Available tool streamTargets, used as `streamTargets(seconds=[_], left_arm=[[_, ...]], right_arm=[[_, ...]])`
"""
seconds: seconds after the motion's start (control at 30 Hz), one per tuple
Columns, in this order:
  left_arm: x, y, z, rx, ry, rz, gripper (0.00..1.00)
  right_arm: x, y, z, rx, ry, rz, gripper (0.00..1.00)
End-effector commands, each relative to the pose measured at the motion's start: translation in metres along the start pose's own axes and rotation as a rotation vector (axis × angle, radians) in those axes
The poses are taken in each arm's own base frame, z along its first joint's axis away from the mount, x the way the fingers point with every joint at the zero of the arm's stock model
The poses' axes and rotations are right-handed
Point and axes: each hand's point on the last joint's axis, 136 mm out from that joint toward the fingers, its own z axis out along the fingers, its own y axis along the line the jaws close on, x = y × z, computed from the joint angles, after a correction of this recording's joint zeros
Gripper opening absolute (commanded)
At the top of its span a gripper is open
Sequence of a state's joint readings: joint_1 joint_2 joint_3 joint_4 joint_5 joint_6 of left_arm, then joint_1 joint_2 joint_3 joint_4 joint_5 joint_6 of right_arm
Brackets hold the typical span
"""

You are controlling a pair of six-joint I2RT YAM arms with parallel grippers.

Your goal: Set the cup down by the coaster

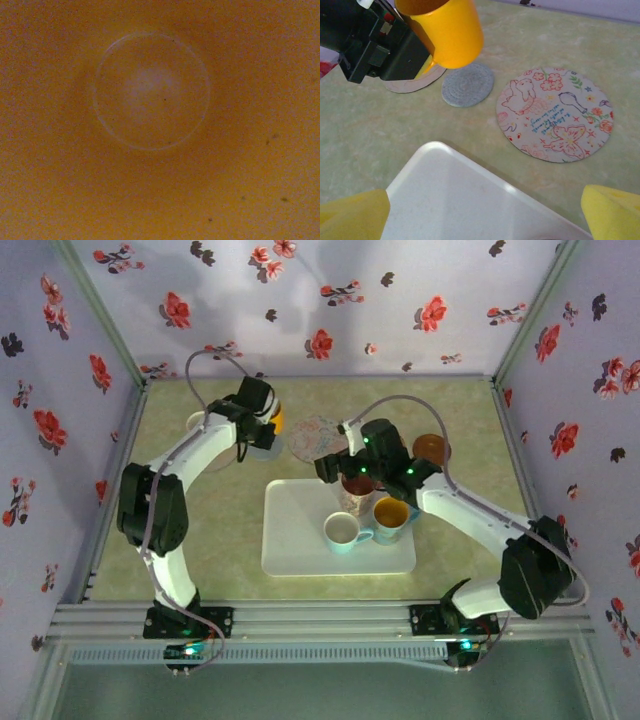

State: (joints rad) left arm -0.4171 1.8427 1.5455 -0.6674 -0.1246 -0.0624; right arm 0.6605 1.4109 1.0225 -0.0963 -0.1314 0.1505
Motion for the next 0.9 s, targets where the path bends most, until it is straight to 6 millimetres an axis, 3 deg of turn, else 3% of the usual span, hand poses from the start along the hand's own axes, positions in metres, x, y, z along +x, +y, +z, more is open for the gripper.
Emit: streamTargets(seconds=[0.0, 0.43, 0.87], left_arm=[[-0.029, 0.009, -0.006, 0.006, -0.082, -0.069, 0.00], [-0.011, 0.013, 0.039, 0.014, -0.003, -0.120, 0.00], [0.003, 0.024, 0.057, -0.026, 0.035, -0.134, 0.00]], right_arm=[[-0.020, 0.007, 0.005, -0.044, -0.044, 0.027, 0.99], [-0.020, 0.011, 0.027, -0.083, -0.021, 0.065, 0.99], [-0.005, 0.013, 0.030, -0.092, 0.048, 0.070, 0.99]])
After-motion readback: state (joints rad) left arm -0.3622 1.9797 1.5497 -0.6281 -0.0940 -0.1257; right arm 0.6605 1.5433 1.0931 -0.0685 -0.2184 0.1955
